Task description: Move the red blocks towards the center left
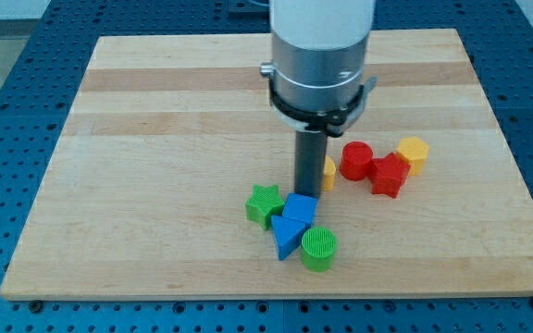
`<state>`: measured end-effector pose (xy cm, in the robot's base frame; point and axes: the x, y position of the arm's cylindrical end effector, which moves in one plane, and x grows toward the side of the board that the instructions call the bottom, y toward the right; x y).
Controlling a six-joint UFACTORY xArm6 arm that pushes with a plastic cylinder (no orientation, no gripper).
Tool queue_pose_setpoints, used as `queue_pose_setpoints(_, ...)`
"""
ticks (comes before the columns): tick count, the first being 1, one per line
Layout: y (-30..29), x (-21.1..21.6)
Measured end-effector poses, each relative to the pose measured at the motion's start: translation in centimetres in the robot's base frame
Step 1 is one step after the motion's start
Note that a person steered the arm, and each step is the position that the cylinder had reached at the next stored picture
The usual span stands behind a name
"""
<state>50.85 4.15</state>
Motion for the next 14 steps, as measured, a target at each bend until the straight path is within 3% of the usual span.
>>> queue_pose_setpoints(3,13.0,1.1)
queue_pose_setpoints(4,10.2,-2.5)
queue_pose_setpoints(6,-3.7,-7.9)
queue_pose_setpoints(7,-5.0,-8.0)
queue_pose_setpoints(8,-1.2,-9.0)
queue_pose_setpoints(9,-0.4,-13.8)
queue_pose_setpoints(10,-6.9,-14.1)
queue_pose_setpoints(11,-13.2,-6.9)
queue_pose_setpoints(12,-15.4,-3.3)
queue_pose_setpoints(14,-15.3,-12.3)
